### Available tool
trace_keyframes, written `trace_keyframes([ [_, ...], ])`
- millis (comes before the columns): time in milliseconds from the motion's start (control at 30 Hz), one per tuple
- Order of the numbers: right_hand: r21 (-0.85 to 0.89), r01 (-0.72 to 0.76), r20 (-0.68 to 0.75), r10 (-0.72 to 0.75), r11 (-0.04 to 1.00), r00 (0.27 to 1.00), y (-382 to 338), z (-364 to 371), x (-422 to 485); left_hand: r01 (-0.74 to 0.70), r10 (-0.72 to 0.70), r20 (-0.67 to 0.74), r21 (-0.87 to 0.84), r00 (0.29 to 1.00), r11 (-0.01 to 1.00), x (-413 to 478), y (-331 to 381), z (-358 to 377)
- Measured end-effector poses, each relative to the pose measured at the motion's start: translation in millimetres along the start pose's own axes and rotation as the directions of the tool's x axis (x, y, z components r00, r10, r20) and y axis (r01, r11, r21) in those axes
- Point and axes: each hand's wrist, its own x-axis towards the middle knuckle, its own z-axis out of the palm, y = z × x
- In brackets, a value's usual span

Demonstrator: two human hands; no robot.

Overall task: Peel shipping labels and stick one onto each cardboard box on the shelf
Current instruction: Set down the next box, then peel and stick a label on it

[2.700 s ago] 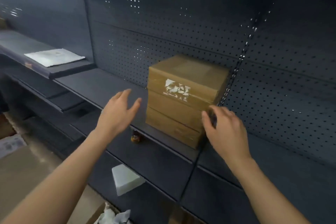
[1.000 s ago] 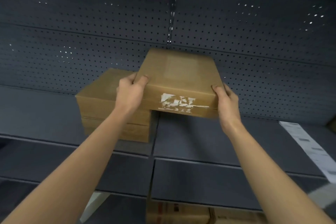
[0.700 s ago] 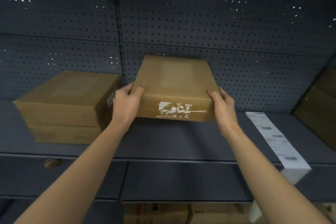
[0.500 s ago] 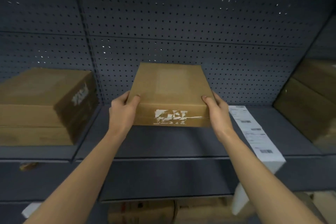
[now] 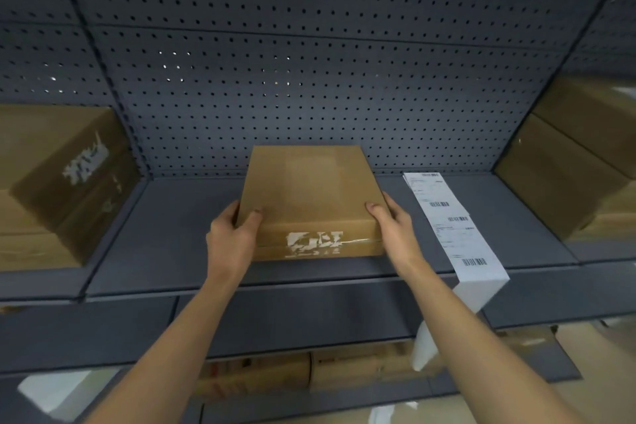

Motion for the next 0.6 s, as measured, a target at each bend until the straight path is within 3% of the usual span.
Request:
trace_keyframes([
  [300,-0.041,-0.081,0.014,0.082,0.996,0.997,14.5,0.9,24.6,0.017,-0.022,0.063,0.090,0.998,0.996,18.9,-12.2,12.2],
  [600,-0.012,-0.074,-0.007,0.074,0.997,0.997,23.0,2.0,32.0,0.021,-0.041,0.144,0.144,0.989,0.989,31.7,-12.9,10.8],
])
